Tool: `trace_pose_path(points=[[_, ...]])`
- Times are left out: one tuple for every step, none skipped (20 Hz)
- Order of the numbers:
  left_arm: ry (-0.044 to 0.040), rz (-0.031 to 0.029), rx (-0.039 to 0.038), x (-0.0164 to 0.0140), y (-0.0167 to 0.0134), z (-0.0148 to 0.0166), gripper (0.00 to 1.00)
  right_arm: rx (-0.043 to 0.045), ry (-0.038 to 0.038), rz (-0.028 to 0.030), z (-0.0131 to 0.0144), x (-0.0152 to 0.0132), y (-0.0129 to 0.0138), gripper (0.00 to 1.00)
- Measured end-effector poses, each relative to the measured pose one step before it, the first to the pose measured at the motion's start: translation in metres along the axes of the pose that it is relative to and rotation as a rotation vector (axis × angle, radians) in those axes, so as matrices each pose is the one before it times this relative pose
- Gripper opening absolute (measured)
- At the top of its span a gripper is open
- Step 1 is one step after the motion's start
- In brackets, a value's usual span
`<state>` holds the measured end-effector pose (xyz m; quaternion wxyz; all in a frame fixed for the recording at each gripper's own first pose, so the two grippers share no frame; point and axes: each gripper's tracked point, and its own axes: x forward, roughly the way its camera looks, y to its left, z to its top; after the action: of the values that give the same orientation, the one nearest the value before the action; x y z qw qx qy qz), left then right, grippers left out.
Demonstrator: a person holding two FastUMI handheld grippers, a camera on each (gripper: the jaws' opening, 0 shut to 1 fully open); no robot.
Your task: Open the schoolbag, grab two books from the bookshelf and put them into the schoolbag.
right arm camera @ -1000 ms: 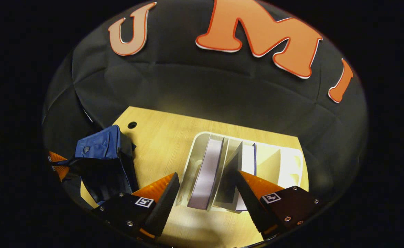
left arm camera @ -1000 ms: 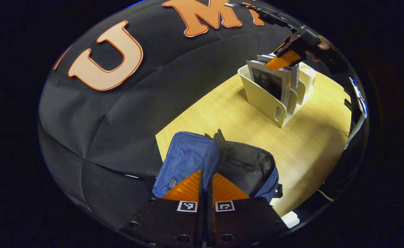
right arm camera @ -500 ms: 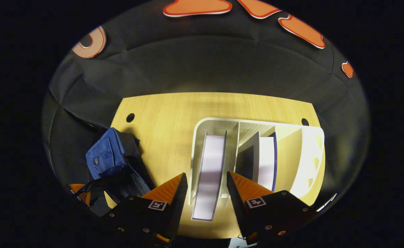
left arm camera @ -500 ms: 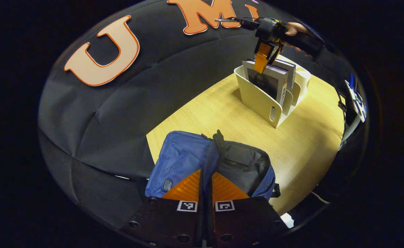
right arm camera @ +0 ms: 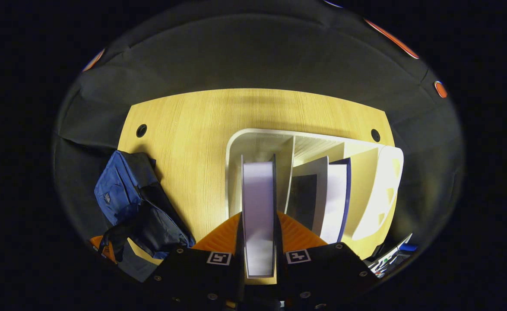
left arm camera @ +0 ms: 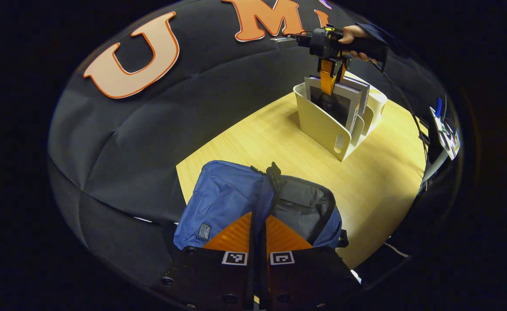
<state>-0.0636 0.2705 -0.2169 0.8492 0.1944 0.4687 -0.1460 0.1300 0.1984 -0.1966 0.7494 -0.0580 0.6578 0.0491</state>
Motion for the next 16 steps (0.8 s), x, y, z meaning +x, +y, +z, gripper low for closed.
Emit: trace_pose_path(points=[[0.00176, -0.00345, -0.0036, 0.0003, 0.00076, -0.00031, 0.05, 0.00664, -0.01035, 0.00965, 0.00027, -0.00322, 0.00097, 0.3], [0.0019, -0.00518, -0.00166, 0.00087, 0.00036, 0.00101, 0.05, 0.01081, -0.00573, 0.00621, 0.00008, -0.00556, -0.00145, 0.29], [0.00186, -0.00668, -0.00077, 0.00216, -0.00023, -0.00106, 0.05, 0.0145, -0.01612, 0.01126, -0.00023, -0.00753, -0.00112, 0.28], [-0.00109, -0.00625, 0.0023, 0.00056, -0.00059, 0.00068, 0.05, 0.0122, -0.00983, 0.00981, 0.00099, -0.00717, -0.00188, 0.28], [-0.00497, -0.00945, -0.0047, 0.0008, -0.00148, 0.00155, 0.05, 0.01511, -0.01827, 0.00578, -0.00062, -0.00848, -0.00294, 0.28], [0.00339, -0.00326, -0.00502, 0.00094, -0.00022, 0.00043, 0.05, 0.00748, -0.01783, 0.00279, 0.00034, -0.00752, -0.00351, 0.28], [-0.00174, -0.00546, -0.00083, -0.00049, -0.00023, 0.00064, 0.05, 0.01562, -0.01974, 0.00013, -0.00062, -0.0097, -0.00539, 0.28], [0.00247, -0.00402, 0.00045, -0.00042, 0.00027, 0.00252, 0.05, 0.00948, -0.01695, 0.00367, -0.00034, -0.00946, -0.00387, 0.28], [0.00218, -0.00314, -0.0017, -0.00135, 0.00234, 0.00112, 0.05, 0.01148, -0.0203, 0.00833, -0.00252, -0.01078, -0.00297, 0.28], [0.00099, -0.00502, 0.00038, -0.00033, 0.00151, 0.00165, 0.05, 0.00805, -0.02003, 0.01046, -0.00104, -0.01144, -0.00242, 0.27], [0.00053, -0.00233, 0.00112, -0.00083, 0.00123, 0.00005, 0.05, 0.01195, -0.02476, 0.00905, -0.00222, -0.01155, -0.00296, 0.28], [0.00058, -0.0035, -0.00073, -0.00033, 0.00033, 0.00105, 0.05, 0.00926, -0.02513, 0.00594, -0.00103, -0.01235, -0.00215, 0.27], [0.00067, -0.00551, -0.00373, 0.00007, -0.00006, -0.00014, 0.05, 0.00632, -0.0227, 0.01001, -0.00191, -0.00863, -0.00201, 0.27], [0.00093, -0.00325, -0.00521, 0.00029, -0.00031, 0.0016, 0.05, 0.00938, -0.0189, 0.01331, -0.00197, -0.01117, -0.00074, 0.28], [0.00103, -0.00369, -0.00211, -0.00003, 0.00057, 0.00045, 0.05, 0.01016, -0.02019, 0.01667, -0.00261, -0.01152, 0.0002, 0.28], [0.00077, -0.00195, -0.00378, -0.00042, 0.00125, 0.0013, 0.05, 0.01203, -0.01645, 0.01458, -0.00136, -0.01016, 0.00059, 0.27]])
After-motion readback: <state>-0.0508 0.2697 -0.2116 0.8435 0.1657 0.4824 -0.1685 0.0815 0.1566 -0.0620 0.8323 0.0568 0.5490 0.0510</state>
